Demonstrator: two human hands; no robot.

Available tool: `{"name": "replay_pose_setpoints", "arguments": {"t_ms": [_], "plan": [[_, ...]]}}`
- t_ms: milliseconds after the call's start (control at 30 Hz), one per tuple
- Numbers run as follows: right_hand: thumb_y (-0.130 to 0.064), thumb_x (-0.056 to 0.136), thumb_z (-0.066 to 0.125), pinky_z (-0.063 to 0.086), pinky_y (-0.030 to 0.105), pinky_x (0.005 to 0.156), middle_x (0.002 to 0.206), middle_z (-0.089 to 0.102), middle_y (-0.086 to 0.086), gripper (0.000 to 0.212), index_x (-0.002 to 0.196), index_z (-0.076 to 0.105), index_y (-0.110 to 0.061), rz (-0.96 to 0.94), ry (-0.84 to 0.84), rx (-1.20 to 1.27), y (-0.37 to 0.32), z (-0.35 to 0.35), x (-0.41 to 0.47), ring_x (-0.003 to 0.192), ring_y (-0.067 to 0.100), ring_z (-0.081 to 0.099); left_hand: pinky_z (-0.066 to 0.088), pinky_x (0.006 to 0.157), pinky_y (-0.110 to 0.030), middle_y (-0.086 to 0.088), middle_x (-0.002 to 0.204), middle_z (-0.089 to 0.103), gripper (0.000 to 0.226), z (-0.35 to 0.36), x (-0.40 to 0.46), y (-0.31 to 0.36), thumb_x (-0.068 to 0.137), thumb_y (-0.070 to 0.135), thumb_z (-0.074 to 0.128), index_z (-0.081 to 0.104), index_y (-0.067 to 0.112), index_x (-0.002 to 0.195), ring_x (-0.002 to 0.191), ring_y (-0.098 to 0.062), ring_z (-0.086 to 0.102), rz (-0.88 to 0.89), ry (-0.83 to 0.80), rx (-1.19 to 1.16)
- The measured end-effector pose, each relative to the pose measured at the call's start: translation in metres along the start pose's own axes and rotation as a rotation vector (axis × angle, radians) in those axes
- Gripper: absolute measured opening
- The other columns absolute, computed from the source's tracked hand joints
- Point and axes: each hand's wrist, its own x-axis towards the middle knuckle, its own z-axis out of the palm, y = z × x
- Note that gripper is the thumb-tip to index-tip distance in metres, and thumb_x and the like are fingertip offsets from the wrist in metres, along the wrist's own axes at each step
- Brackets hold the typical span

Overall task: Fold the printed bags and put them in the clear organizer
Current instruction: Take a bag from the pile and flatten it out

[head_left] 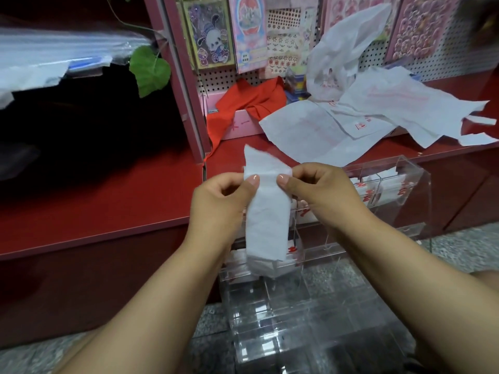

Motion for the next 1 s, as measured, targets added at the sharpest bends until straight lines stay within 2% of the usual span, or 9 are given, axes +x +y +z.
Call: {"name": "replay_pose_setpoints", "arguments": {"t_ms": [67,167,333,500,600,767,833,933,1000], "plan": [[-0.016,0.085,0.070,0.043,0.026,0.065,0.069,0.061,0.009,0.020,0.072,0.066,-0.002,-0.031,0.007,0.010,-0.006,-0.001,-0.001,0.064,0.012,0.051,0.049,0.079,-0.017,0.004,0.103,0.067,0.013,-0.003,0.001,0.001,0.086,0.021,0.073,0.073,0.022,0.073,0.092,-0.001,0.063,0.133,0.070,0.082],[-0.013,0.086,0.068,0.041,0.018,0.060,0.062,0.057,0.001,0.021,0.068,0.064,-0.004,-0.051,-0.015,0.037,-0.014,-0.005,-0.001,0.058,0.007,0.048,0.044,0.100,-0.029,0.023,0.115,0.064,0.009,-0.007,0.003,0.006,0.080,0.033,0.072,0.076,0.030,0.072,0.121,-0.004,0.055,0.234,0.043,0.118],[-0.011,0.088,0.066,0.044,0.016,0.058,0.068,0.058,0.007,0.017,0.072,0.065,-0.006,-0.059,0.028,0.109,-0.016,-0.008,-0.003,0.058,0.008,0.050,0.056,0.074,-0.029,0.005,0.081,0.076,0.015,-0.001,-0.002,0.010,0.091,0.010,0.065,0.076,0.018,0.085,0.078,-0.010,0.071,0.178,-0.035,-0.053],[-0.012,0.080,0.074,0.053,0.029,0.076,0.091,0.072,0.011,0.012,0.089,0.070,-0.005,0.052,-0.066,0.112,0.001,-0.008,-0.001,0.080,0.015,0.064,0.059,0.080,-0.035,-0.011,0.099,0.075,0.020,0.004,-0.003,0.009,0.096,0.006,0.055,0.072,0.006,0.107,0.092,-0.025,0.072,0.013,-0.118,-0.196],[-0.009,0.078,0.074,0.055,0.024,0.066,0.094,0.074,0.009,0.022,0.097,0.070,0.000,0.124,-0.127,0.113,0.007,-0.008,0.000,0.077,0.014,0.068,0.056,0.077,-0.035,-0.009,0.095,0.076,0.021,0.004,-0.004,0.012,0.098,0.008,0.051,0.072,0.008,0.104,0.086,-0.024,0.070,-0.065,-0.142,-0.274],[-0.019,0.063,0.074,0.054,0.028,0.075,0.086,0.072,0.006,0.026,0.083,0.068,-0.004,0.157,-0.171,0.228,0.003,-0.012,0.003,0.079,0.018,0.065,0.051,0.097,-0.047,-0.015,0.105,0.069,0.019,0.001,-0.002,0.019,0.094,0.009,0.055,0.069,0.002,0.105,0.098,-0.030,0.058,-0.210,-0.119,-0.470],[-0.020,0.062,0.072,0.053,0.029,0.076,0.087,0.070,0.008,0.028,0.082,0.066,-0.002,0.144,-0.201,0.278,-0.001,-0.013,0.004,0.080,0.019,0.064,0.045,0.102,-0.053,-0.023,0.117,0.062,0.035,-0.001,0.000,0.021,0.086,0.015,0.062,0.063,-0.005,0.114,0.108,-0.036,0.051,-0.224,-0.145,-0.572],[-0.020,0.061,0.073,0.055,0.031,0.078,0.088,0.070,0.010,0.032,0.084,0.065,0.001,0.142,-0.207,0.292,-0.005,-0.014,0.005,0.080,0.021,0.065,0.051,0.097,-0.050,-0.027,0.130,0.057,0.058,-0.002,0.002,0.022,0.077,0.022,0.064,0.056,-0.007,0.126,0.129,-0.043,0.047,-0.240,-0.165,-0.678],[-0.019,0.062,0.074,0.056,0.031,0.072,0.083,0.070,0.011,0.026,0.078,0.064,-0.001,0.164,-0.190,0.298,-0.005,-0.011,0.004,0.076,0.021,0.065,0.057,0.087,-0.046,-0.022,0.117,0.067,0.047,0.000,0.003,0.020,0.079,0.018,0.063,0.060,-0.006,0.119,0.123,-0.040,0.055,-0.259,-0.161,-0.715]]}}
